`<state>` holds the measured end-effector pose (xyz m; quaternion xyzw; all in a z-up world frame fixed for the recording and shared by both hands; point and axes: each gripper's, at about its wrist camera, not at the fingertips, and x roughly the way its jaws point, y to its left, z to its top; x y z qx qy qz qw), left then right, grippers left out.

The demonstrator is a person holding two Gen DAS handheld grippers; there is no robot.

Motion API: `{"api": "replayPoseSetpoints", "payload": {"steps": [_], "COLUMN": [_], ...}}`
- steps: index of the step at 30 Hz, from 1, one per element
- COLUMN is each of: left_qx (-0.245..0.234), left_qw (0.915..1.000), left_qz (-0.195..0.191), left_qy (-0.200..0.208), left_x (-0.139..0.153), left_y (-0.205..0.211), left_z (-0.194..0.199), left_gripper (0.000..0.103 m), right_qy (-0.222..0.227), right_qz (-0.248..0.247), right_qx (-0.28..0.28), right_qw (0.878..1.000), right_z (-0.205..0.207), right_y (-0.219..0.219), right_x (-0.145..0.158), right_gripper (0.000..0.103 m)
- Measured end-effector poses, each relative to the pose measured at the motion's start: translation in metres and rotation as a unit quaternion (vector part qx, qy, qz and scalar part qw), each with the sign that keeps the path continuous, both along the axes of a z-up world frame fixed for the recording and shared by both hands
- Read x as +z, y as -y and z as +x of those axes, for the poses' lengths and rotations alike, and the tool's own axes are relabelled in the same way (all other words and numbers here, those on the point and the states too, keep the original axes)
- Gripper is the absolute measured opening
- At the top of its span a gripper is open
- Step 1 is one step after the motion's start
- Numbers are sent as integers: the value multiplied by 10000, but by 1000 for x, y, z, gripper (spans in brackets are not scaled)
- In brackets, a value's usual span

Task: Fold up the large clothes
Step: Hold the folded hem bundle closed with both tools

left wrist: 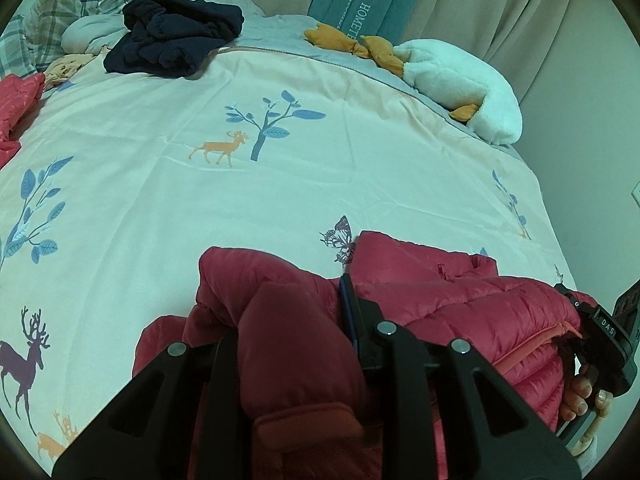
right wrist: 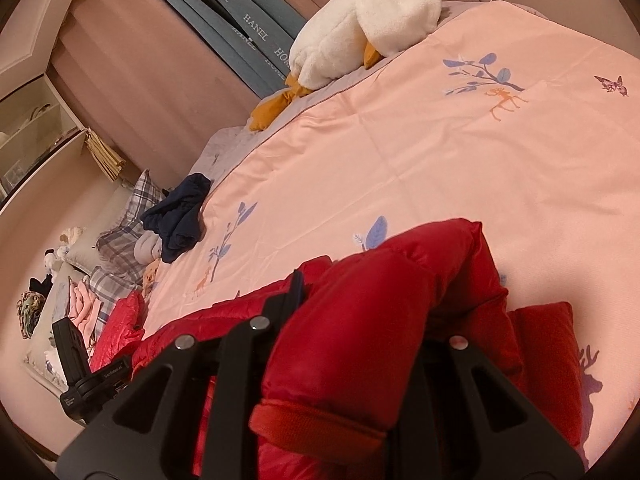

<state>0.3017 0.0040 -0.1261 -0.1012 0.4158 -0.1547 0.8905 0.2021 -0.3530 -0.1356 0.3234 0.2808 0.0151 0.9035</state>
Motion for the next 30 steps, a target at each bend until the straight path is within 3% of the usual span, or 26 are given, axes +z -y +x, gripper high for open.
{"api": "replayPoseSetpoints", "payload": {"steps": [30], "left_qx": [9], "left_qw": [9996], "left_qz": [37], "left_qy": [-277], "left_x": [-19], "left_y": [4], "left_z": [25], "left_gripper": [24], "right_qy": [-511], "right_qz": [-69], "right_qx": [15], "right_qw": [9987], "right_z": [26], "right_y": [-1], "right_x": [-13], "right_gripper": [18]}}
